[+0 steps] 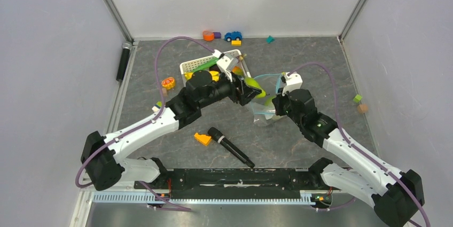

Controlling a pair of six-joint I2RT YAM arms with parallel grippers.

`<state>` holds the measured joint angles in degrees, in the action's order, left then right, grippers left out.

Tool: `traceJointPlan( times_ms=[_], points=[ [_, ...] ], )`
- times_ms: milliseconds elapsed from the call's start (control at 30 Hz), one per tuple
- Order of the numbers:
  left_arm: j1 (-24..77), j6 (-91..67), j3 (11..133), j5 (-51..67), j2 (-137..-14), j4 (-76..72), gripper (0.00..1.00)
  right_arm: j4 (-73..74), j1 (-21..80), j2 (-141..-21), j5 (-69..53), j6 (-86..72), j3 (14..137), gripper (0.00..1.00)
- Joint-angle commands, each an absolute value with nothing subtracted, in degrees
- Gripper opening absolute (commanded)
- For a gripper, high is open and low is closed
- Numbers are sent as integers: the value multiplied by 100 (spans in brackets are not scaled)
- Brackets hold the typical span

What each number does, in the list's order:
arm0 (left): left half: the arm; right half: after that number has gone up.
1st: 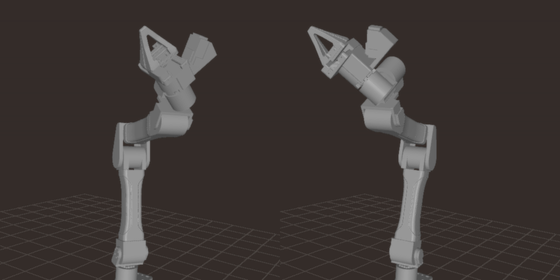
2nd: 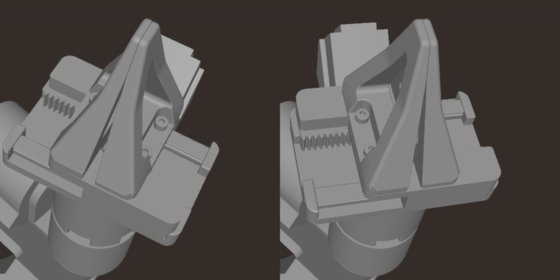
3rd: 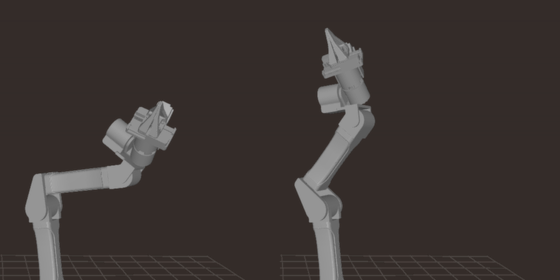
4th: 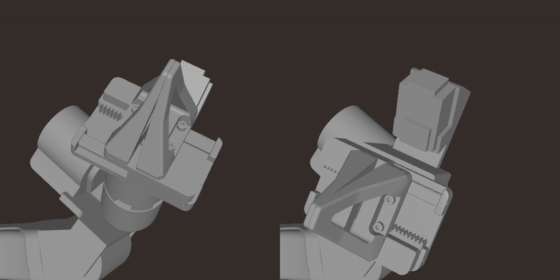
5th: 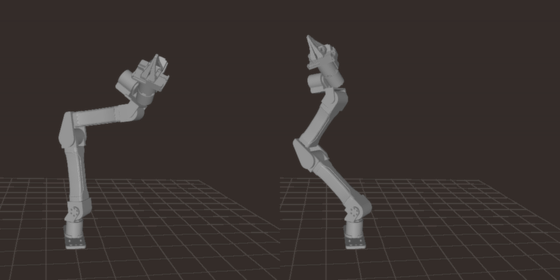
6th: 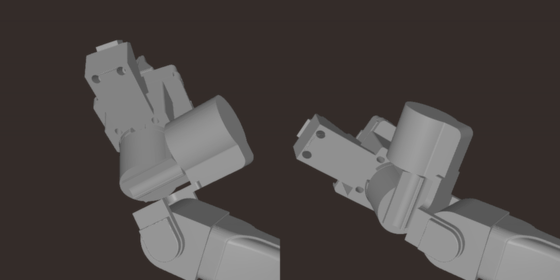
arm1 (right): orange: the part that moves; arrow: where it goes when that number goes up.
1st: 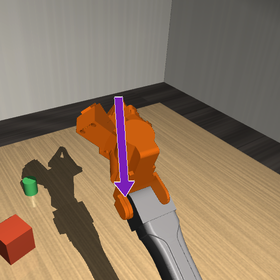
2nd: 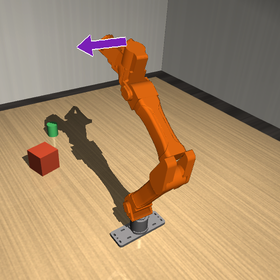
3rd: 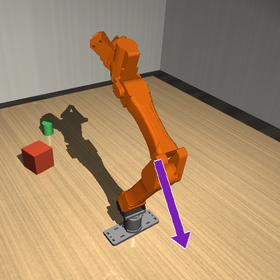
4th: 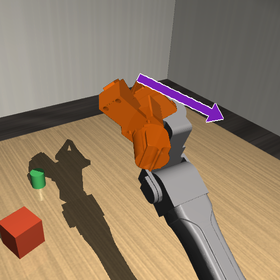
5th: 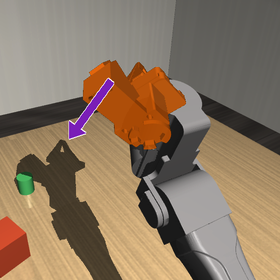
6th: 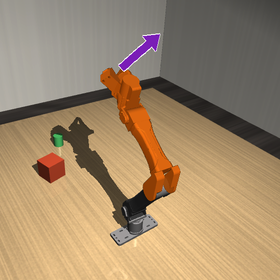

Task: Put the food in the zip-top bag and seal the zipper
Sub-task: Place the fake fruit in the zipper food storage bag.

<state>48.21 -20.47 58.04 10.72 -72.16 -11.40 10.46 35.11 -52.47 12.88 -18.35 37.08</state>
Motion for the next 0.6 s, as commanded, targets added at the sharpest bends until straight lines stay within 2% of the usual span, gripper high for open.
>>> traceJointPlan(
  times_ms=[0,133,400,567],
  points=[
    [5169,-1426,5976,1006,-7440,-1188,33,861,3507,-5094,1178,-1841,3685,0],
    [5486,-1118,6123,781,-7718,-958,33,843,3502,-4997,1288,-1867,3639,0],
    [5790,-1199,6453,-954,-8270,-775,33,744,3507,-4792,1007,-1839,3562,0],
    [5835,-1244,6649,-1147,-8568,-741,37,591,3506,-4544,801,-1755,3452,0]
  ],
)
